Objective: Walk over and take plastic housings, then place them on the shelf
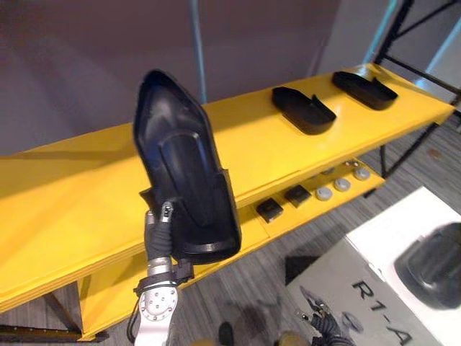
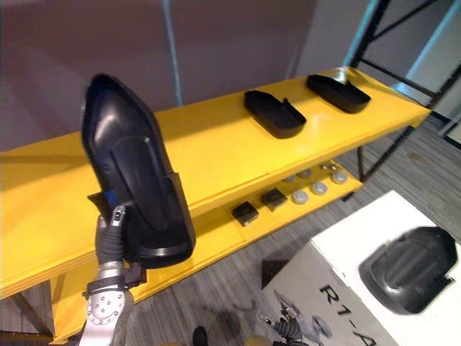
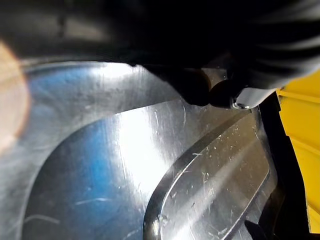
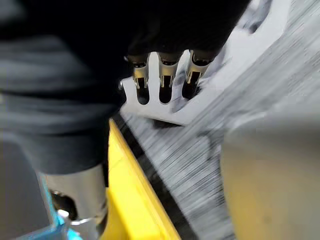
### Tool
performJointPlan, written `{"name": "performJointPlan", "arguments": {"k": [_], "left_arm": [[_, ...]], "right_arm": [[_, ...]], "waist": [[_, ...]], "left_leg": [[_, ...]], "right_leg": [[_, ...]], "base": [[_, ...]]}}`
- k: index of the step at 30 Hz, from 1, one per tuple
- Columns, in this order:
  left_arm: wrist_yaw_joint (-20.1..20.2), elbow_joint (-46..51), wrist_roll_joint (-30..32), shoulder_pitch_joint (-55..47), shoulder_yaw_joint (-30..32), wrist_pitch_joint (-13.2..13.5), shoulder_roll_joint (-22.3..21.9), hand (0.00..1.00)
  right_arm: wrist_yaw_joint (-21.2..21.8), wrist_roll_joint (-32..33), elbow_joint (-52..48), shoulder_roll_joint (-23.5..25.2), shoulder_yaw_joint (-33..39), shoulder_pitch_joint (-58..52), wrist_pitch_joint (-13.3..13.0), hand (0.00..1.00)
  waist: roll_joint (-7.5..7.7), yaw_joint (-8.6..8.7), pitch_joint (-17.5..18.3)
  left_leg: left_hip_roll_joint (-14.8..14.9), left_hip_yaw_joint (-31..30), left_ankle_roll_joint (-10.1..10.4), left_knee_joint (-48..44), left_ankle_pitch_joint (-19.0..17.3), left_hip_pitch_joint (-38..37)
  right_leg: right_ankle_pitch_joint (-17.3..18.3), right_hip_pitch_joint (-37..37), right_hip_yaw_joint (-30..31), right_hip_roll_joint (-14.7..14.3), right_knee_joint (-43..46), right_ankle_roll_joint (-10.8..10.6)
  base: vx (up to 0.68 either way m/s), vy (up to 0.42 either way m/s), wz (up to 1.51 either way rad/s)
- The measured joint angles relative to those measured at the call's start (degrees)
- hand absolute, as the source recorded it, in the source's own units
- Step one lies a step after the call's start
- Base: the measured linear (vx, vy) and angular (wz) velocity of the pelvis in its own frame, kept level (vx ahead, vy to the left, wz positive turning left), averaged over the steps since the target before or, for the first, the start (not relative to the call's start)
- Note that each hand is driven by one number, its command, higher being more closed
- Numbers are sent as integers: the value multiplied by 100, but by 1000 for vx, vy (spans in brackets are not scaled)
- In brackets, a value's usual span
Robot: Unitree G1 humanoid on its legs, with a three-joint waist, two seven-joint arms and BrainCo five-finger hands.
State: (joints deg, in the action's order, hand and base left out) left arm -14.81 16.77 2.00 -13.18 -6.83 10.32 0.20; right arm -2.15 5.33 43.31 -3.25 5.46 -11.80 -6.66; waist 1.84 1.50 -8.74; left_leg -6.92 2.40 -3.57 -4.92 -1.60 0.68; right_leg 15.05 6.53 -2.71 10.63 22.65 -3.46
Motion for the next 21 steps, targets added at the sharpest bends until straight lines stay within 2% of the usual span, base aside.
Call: {"name": "performJointPlan", "arguments": {"k": [1, 2, 5, 7, 12, 15, 19, 21], "left_arm": [[1, 2, 7, 6, -35, 0, -4, 100], [-1, -1, 22, 5, -22, -1, -39, 100], [-4, 9, 54, 46, -30, 1, -218, 100], [-7, 6, 61, 117, -122, -14, -270, 100], [-155, -87, 393, 529, -145, -60, -229, 100], [-301, -732, 498, 936, -76, -173, -52, 100], [-461, -1613, 618, 1496, 316, -460, 299, 100], [-552, -1911, 618, 1796, 469, -542, 437, 100]], "right_arm": [[7, -2, -1, 25, -32, -28, 4, 0], [3, -17, -5, 95, -84, -66, 44, 0], [3, -35, -194, 190, -146, -126, 91, 0], [2, -40, -303, 201, -175, -128, 87, 0], [5, -122, -251, 186, -288, -129, 87, 0], [12, -192, 65, 182, -334, -85, 92, 0], [43, -273, 255, 126, -335, 88, 91, 0], [64, -288, 275, 89, -335, 96, 91, 0]], "waist": [[49, -49, 44], [84, -82, 136], [4, -158, 348], [30, -159, 523], [72, -176, 574], [75, -157, 678], [83, 54, 693], [82, 70, 692]], "left_leg": [[-34, -2, -6, -73, -94, 2], [65, 158, 37, -300, -330, 10], [551, 702, 223, -756, -593, 60], [596, 700, 241, -696, -594, 28], [661, 706, 344, -394, -583, -338], [713, 662, 463, -88, -483, -527], [704, 521, 474, 150, -256, -569], [705, 506, 447, 240, -191, -573]], "right_leg": [[-196, -57, -56, 29, -194, -22], [-613, -288, -208, 78, -454, -257], [-699, -687, -416, -165, -910, -199], [-729, -800, -437, -247, -1136, -153], [-833, -1129, -413, -368, -1446, -31], [-983, -1254, -427, -457, -1626, 42], [-1105, -1262, -474, -477, -1713, 39], [-1109, -1238, -482, -486, -1723, 37]], "base": [[205, -166, 49], [173, -158, 34], [222, -172, 15], [203, -92, -3], [153, -22, -2], [73, -3, 4], [-17, -13, 10], [-78, -16, 7]]}}
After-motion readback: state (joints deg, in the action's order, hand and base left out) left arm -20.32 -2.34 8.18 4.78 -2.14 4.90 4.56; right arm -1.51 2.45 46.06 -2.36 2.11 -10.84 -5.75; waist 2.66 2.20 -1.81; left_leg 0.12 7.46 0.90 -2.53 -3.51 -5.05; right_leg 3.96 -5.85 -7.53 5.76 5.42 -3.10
